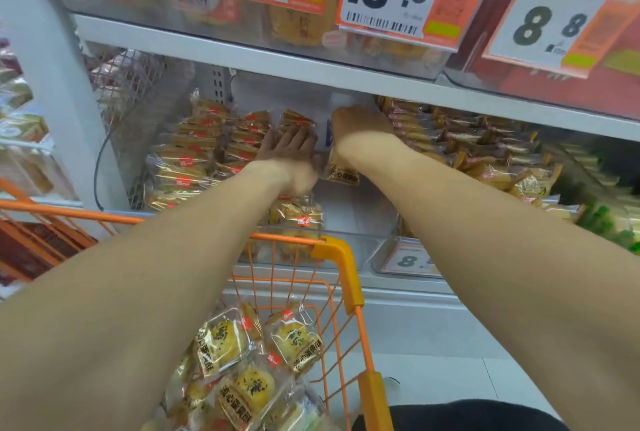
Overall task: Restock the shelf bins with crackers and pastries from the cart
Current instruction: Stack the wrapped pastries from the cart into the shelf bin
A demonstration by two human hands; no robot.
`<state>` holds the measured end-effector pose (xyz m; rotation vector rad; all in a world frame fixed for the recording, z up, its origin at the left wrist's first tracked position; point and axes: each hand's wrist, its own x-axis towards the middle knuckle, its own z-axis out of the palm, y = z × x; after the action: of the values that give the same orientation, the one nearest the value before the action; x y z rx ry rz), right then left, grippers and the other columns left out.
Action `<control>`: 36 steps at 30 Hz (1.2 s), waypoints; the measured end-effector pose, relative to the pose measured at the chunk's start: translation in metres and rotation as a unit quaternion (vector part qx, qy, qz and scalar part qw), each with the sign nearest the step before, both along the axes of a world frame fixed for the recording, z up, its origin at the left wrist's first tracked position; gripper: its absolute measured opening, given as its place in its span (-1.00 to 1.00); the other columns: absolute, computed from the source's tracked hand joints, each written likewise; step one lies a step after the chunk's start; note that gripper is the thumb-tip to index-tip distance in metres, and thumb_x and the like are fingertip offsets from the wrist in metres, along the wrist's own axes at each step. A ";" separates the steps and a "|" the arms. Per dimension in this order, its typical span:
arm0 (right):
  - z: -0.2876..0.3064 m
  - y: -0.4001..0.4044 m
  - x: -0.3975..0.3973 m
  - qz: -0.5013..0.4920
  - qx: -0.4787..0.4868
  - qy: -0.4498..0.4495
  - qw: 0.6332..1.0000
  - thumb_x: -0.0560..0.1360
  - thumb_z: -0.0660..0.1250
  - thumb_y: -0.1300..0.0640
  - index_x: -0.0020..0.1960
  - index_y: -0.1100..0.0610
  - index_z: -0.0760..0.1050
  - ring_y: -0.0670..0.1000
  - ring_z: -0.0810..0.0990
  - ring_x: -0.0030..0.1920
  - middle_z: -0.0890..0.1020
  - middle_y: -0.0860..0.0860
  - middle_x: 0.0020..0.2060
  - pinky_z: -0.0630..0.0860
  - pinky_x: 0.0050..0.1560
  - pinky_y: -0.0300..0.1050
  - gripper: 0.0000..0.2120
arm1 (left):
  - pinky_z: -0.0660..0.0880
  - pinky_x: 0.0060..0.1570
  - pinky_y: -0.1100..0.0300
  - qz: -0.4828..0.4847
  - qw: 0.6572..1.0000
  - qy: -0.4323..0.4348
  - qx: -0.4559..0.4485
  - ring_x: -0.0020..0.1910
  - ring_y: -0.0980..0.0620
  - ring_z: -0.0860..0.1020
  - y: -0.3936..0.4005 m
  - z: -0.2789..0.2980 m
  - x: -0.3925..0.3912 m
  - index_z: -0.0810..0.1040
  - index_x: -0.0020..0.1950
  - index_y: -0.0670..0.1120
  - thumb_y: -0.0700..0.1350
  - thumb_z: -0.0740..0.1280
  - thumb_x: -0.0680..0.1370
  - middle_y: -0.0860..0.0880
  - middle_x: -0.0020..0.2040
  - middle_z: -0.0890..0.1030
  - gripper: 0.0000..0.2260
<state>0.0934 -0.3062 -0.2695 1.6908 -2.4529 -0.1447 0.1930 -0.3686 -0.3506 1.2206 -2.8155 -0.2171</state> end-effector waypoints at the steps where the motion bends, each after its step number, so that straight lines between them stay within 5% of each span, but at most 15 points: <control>1: 0.000 -0.004 -0.002 -0.002 0.001 -0.005 1.000 0.58 0.35 0.21 0.22 0.18 0.57 0.16 0.60 0.17 0.63 0.10 0.14 0.41 -0.05 -0.07 -0.78 | -0.20 0.53 -0.17 -0.001 1.000 0.006 0.003 0.60 0.01 -0.17 -0.001 0.000 0.001 -0.07 0.62 -0.03 0.09 -0.12 0.67 0.01 0.63 -0.10 -0.47; 12: -0.040 -0.048 -0.024 0.014 -0.038 0.039 0.998 0.60 0.23 0.27 0.28 0.22 0.50 0.22 0.50 0.27 0.53 0.22 0.25 0.49 0.14 0.03 -0.74 | -0.21 0.53 -0.15 0.003 1.000 0.024 0.002 0.60 0.02 -0.14 -0.001 -0.003 -0.001 0.00 0.62 -0.03 0.06 -0.13 0.68 0.00 0.64 -0.06 -0.50; 25: -0.041 -0.041 -0.013 0.039 -0.105 -0.030 0.993 0.60 0.22 0.27 0.41 0.24 0.32 0.23 0.38 0.34 0.32 0.27 0.39 0.40 0.29 0.03 -0.62 | -0.21 0.53 -0.16 0.001 1.000 0.016 0.009 0.60 0.01 -0.15 0.001 -0.001 -0.001 -0.06 0.62 0.00 0.09 -0.12 0.68 0.01 0.63 -0.07 -0.49; 31: -0.016 0.024 0.017 0.083 -0.175 -0.177 0.965 0.46 0.37 0.29 0.05 0.13 0.61 0.11 0.64 0.04 0.68 0.09 0.01 0.57 0.06 -0.10 -0.81 | -0.16 0.54 -0.13 -0.038 0.999 -0.006 0.009 0.60 -0.01 -0.11 0.015 0.023 0.013 -0.03 0.62 -0.01 -0.03 0.11 0.62 -0.02 0.63 0.00 -0.41; 33: -0.014 0.056 0.027 0.104 -0.229 -0.270 0.929 0.43 0.37 0.24 -0.12 0.04 0.60 0.01 0.65 -0.14 0.68 0.01 -0.21 0.57 -0.01 -0.15 -0.88 | 0.05 0.52 -0.08 -0.036 0.999 0.023 -0.011 0.56 -0.06 0.13 0.027 0.037 0.029 0.22 0.54 -0.04 -0.03 0.19 0.57 -0.10 0.55 0.25 -0.47; 36: -0.014 0.097 0.046 0.117 -0.239 -0.355 0.896 0.42 0.41 0.21 -0.20 0.04 0.57 -0.19 0.56 -0.35 0.61 -0.12 -0.38 0.44 -0.25 -0.44 -0.91 | 0.42 0.14 -0.02 -0.031 0.989 0.104 -0.102 0.20 -0.22 0.49 0.059 0.063 0.066 0.54 0.17 -0.13 -0.09 0.24 0.53 -0.17 0.18 0.56 -0.74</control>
<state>0.1395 -0.2092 -0.2839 1.9890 -2.3435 1.2007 0.2587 -0.3093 -0.2878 1.0039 -2.6215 -0.0528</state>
